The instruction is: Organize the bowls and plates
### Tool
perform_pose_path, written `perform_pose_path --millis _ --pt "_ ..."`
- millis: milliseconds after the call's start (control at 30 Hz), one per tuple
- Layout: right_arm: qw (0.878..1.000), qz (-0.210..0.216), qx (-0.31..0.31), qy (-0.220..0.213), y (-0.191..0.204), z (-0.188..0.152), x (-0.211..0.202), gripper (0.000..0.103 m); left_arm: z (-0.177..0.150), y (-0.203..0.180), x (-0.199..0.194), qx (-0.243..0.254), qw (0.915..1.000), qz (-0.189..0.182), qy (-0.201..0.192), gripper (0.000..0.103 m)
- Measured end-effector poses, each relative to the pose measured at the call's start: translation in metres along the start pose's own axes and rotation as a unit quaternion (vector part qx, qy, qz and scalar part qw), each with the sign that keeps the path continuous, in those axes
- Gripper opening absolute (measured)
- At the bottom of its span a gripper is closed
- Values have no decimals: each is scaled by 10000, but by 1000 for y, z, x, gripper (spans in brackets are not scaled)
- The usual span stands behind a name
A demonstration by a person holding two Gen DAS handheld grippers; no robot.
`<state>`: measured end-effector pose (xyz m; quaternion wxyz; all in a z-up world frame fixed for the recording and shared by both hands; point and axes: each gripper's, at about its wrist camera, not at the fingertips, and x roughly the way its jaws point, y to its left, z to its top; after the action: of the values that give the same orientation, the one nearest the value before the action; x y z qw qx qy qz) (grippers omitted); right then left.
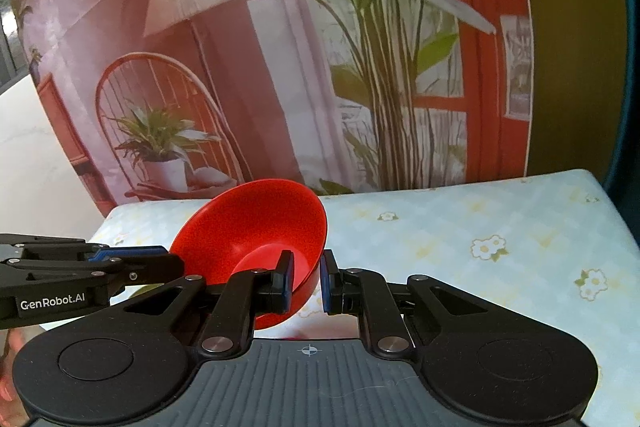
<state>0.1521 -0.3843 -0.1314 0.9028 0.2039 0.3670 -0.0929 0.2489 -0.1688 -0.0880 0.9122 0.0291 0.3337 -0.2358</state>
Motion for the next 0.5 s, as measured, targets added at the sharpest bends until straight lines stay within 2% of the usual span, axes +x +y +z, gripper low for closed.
perform_pose_path --millis 500 --pt "9999 -71 -79 44 0 -26 -45 13 -34 -21 -29 24 9996 -253 117 16"
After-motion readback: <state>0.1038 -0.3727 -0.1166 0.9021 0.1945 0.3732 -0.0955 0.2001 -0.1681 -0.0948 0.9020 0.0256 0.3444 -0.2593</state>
